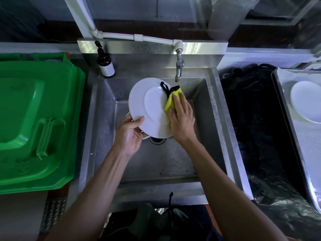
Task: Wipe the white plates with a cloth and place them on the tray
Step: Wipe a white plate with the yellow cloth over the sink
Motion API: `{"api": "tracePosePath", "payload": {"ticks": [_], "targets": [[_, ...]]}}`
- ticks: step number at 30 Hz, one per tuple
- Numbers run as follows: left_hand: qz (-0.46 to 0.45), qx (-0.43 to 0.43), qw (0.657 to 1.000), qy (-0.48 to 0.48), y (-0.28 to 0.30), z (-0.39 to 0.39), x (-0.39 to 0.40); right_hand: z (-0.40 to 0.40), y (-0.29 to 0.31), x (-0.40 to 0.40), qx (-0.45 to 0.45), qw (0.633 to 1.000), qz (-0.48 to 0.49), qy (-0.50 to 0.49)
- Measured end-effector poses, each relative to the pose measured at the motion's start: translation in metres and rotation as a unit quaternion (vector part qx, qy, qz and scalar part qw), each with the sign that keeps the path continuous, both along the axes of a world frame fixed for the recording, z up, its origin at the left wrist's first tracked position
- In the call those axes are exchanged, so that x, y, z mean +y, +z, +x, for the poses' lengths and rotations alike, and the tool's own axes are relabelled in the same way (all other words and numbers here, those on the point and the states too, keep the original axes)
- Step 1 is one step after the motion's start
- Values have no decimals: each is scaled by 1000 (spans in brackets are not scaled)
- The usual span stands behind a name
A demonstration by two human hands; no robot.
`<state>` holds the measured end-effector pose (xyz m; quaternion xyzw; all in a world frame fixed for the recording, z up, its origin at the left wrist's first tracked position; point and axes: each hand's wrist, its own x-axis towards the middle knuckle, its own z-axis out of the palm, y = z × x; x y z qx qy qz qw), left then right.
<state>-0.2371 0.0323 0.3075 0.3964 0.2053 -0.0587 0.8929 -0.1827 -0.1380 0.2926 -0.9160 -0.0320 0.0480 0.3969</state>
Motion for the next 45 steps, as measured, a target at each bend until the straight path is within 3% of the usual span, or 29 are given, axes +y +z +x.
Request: {"api": "tracePosePath", "payload": {"ticks": [15,24,41,45], "targets": [[31,67,997,25,-2,11,-9,-56,1,64,-37,999,-27,-15],[-16,76,997,29,-6,9,-3,-63,-16,57,-68,996,-49,-14],[-49,-8,998,-32,-16,3,16,-26,-13,15,42,979,149,-130],[-46,-17,997,-63,-21,0,27,-12,-12,-7,53,978,154,-128]]}}
